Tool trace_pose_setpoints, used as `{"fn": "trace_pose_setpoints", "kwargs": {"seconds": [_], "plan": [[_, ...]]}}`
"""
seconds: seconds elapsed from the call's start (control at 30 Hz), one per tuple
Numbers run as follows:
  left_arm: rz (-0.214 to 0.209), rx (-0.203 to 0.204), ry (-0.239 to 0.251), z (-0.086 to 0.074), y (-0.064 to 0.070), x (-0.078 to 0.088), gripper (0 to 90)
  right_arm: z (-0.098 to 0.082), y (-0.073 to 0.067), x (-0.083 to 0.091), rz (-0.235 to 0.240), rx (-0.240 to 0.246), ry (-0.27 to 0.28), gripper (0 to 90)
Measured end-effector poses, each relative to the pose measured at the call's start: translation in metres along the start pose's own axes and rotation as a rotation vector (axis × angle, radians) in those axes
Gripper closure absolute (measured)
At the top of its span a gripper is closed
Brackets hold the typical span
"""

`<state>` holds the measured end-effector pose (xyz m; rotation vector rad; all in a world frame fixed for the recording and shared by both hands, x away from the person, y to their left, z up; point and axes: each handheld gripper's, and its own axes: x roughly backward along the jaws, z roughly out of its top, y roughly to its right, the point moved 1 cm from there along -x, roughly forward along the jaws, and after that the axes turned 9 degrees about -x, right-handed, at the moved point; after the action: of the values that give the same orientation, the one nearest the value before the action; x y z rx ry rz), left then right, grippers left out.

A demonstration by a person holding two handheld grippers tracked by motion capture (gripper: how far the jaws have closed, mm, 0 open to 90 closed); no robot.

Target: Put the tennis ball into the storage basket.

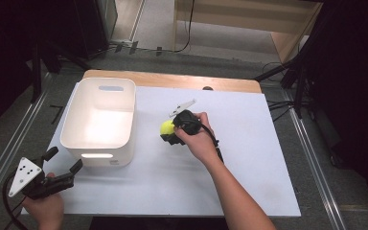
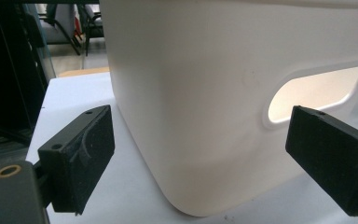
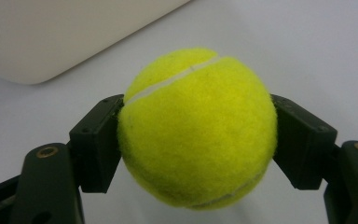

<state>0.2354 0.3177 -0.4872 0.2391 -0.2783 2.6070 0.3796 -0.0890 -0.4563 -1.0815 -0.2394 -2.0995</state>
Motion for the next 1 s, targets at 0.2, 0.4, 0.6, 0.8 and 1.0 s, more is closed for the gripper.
{"fn": "trace_pose_setpoints", "kwargs": {"seconds": [0.2, 0.4, 0.6, 0.8, 1.0], "plan": [[-0.002, 0.0, 0.0, 0.0, 0.0, 0.0, 7.9, 0.004, -0.001, 0.003, 0.008, 0.006, 0.001, 24.2], [-0.002, 0.0, 0.001, 0.0, 0.0, 0.0, 7.9, 0.008, -0.003, 0.005, 0.019, 0.013, 0.002, 24.2], [-0.003, 0.003, 0.007, 0.0, 0.0, 0.0, 7.9, 0.012, -0.005, 0.006, 0.028, 0.019, 0.001, 24.3], [-0.003, 0.001, 0.005, 0.0, -0.001, 0.0, 7.9, 0.017, -0.006, 0.007, 0.03, 0.032, 0.007, 24.3], [-0.003, 0.0, 0.001, 0.0, 0.0, 0.0, 7.9, 0.023, -0.009, 0.01, 0.032, 0.04, 0.012, 24.3]]}}
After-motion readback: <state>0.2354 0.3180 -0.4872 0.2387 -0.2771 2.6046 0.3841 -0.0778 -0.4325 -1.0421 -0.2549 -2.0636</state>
